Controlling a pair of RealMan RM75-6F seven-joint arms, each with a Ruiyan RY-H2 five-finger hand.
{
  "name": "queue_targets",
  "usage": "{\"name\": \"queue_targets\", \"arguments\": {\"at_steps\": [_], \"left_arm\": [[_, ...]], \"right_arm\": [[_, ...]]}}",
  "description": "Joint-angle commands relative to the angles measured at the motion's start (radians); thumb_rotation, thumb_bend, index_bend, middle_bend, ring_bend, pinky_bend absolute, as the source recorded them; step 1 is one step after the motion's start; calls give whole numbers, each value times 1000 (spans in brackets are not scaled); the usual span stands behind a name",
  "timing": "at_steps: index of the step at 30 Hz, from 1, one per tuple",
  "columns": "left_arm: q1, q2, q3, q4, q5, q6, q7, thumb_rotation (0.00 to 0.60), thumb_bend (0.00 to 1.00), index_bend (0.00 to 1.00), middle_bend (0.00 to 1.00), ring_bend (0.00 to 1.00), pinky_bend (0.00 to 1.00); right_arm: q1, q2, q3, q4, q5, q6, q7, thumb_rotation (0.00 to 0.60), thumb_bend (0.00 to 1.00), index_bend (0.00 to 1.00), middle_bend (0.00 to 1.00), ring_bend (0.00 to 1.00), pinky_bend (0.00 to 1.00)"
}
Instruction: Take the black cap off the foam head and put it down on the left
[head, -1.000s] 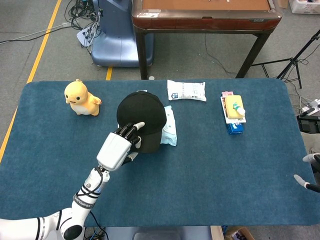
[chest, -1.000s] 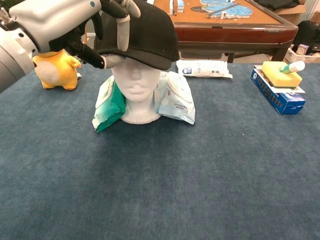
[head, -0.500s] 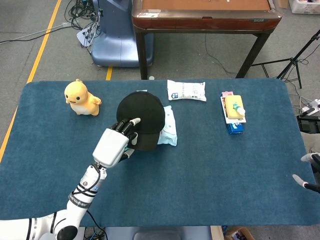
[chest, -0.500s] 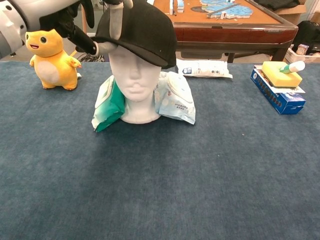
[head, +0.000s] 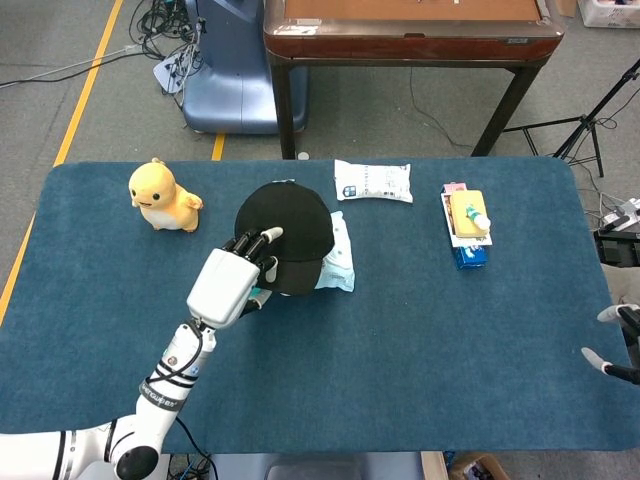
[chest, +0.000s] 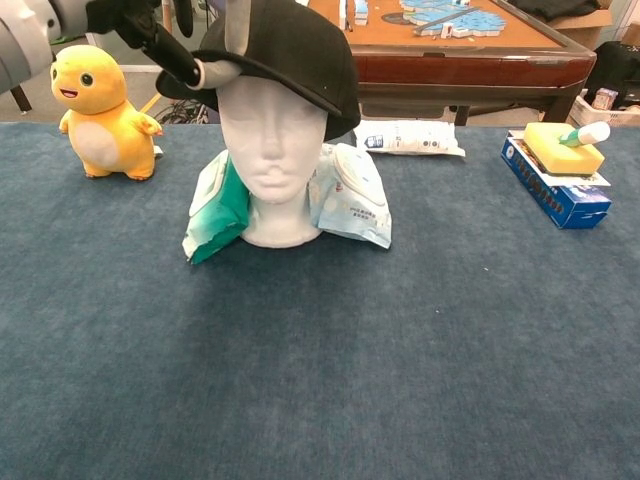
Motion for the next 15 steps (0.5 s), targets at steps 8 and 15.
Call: {"name": "queue_targets", "arguments": {"at_steps": [8, 15], "left_arm": [[-27, 3, -5, -22, -25, 8, 37, 600, 334, 617, 187, 174, 405], [-40, 19, -11, -52, -83, 5, 66, 600, 336, 618, 188, 174, 405]], "right_arm": [[13, 0, 1, -2, 13, -24, -11, 600, 79, 449, 448, 361, 548], [14, 1, 0, -2, 13, -26, -12, 600, 79, 449, 448, 361, 548]]}}
